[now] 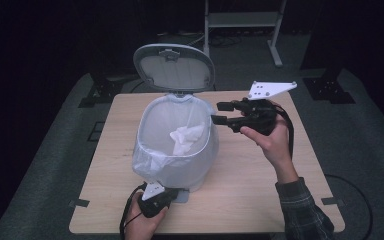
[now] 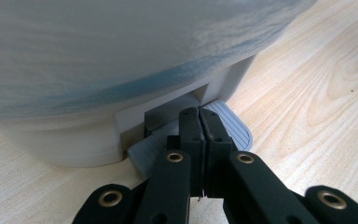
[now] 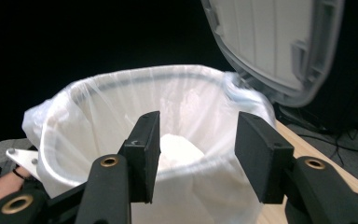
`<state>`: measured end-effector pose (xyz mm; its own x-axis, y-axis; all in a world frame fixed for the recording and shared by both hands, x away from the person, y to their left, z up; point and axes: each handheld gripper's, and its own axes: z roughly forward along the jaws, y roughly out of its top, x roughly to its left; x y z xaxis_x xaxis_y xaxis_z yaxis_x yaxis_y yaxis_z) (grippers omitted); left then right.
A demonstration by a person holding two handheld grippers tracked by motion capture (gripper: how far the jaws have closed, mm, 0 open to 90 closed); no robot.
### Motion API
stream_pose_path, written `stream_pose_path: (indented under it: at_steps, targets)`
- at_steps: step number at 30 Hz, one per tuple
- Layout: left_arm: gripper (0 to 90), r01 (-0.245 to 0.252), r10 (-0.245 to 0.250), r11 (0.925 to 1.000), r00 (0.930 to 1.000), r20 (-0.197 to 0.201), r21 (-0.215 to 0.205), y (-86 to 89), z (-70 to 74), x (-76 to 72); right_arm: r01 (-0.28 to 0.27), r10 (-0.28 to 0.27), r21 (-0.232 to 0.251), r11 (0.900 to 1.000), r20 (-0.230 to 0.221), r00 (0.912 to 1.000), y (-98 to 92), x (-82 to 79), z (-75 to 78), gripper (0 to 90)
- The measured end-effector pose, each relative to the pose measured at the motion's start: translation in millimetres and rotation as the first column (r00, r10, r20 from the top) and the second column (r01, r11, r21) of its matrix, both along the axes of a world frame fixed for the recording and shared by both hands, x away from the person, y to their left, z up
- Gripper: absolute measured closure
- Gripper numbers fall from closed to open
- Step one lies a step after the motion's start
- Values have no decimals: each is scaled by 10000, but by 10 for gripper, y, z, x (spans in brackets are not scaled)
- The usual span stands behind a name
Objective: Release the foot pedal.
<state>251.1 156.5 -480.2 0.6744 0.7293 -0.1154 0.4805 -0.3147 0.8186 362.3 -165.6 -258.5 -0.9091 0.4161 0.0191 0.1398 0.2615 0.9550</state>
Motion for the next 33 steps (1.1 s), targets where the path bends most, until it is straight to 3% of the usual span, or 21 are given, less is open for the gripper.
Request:
stream_pose_path:
  at_steps: [7, 15, 18, 23, 24, 26, 29, 30, 33]
  targets:
    - [855, 46, -48, 9997, 10000, -69, -219, 21, 0, 3, 434, -434, 98, 9990, -67, 9990, -214, -70, -82, 469]
    - [767, -46, 46, 9998, 10000, -12, -203, 118, 77, -49, 1192, -1192, -15, 9929, -235, 9926, -476, -123, -288, 408]
    - [727, -131, 133, 9989, 9999, 38, -445, 162, 142, -106, 1623, -1624, -54, 9867, -295, 9863, -583, -149, -419, 372]
    - [643, -192, 185, 9991, 9997, -164, -381, 217, 186, -140, 2102, -2109, -199, 9775, -425, 9766, -708, -186, -561, 330]
    - [643, -228, 222, 9992, 9996, -191, -320, 228, 188, -142, 2102, -2109, -199, 9775, -425, 9766, -708, -186, -561, 330]
    - [556, -258, 254, 9996, 9986, -470, -81, 266, 191, -146, 2394, -2403, -236, 9706, -461, 9696, -778, -212, -641, 295]
    - [475, -326, 329, 9994, 9983, -474, 88, 295, 193, -142, 2557, -2568, -271, 9664, -490, 9652, -818, -232, -691, 277]
    - [449, -368, 380, 9991, 9976, -577, 216, 326, 205, -134, 2787, -2800, -318, 9598, -483, 9588, -869, -254, -756, 253]
    - [384, -405, 424, 9986, 9975, -571, 347, 362, 218, -124, 2987, -3008, -429, 9534, -558, 9521, -929, -278, -838, 242]
